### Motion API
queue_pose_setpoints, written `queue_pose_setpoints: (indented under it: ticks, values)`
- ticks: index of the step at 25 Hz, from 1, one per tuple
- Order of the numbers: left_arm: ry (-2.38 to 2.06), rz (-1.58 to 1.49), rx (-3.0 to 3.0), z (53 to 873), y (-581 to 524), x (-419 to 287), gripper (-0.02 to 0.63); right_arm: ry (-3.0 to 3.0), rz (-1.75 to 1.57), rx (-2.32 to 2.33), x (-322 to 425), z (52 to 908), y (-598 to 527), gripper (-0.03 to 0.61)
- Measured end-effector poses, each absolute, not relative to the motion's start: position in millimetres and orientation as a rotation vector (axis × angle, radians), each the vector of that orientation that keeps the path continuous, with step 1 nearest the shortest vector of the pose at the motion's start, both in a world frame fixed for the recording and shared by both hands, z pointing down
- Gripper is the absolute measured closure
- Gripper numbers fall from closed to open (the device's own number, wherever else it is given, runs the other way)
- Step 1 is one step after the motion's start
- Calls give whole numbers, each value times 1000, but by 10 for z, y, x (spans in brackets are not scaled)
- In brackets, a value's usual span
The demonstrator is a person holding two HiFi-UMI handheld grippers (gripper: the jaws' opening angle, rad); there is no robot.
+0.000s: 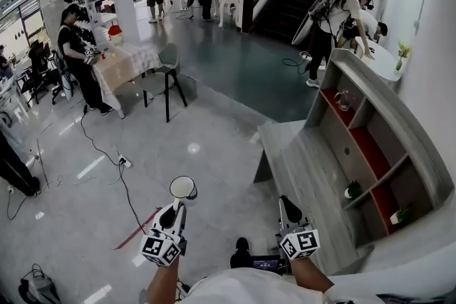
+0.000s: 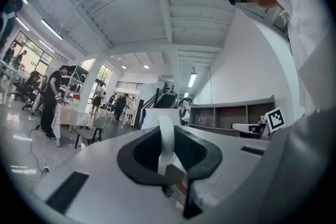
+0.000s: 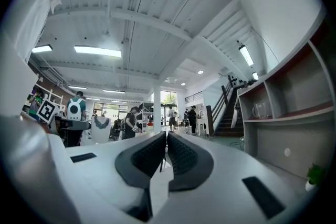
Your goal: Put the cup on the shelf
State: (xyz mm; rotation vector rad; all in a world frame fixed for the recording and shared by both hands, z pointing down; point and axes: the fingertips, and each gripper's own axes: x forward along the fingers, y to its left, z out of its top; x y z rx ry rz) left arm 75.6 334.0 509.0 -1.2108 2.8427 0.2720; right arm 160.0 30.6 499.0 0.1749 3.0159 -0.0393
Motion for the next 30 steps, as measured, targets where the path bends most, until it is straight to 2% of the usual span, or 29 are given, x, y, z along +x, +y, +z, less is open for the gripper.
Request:
queue_pose_setpoints:
  ticks: [18,30]
  values:
    - [2869,255,-1138,4925,2303,-1150,552,2972,-154,288,-613,4980,-710,541]
    - [2880,331,-1104,4968,1691,-2074,552,2974,-194,303,-1497,5086,-1309,541]
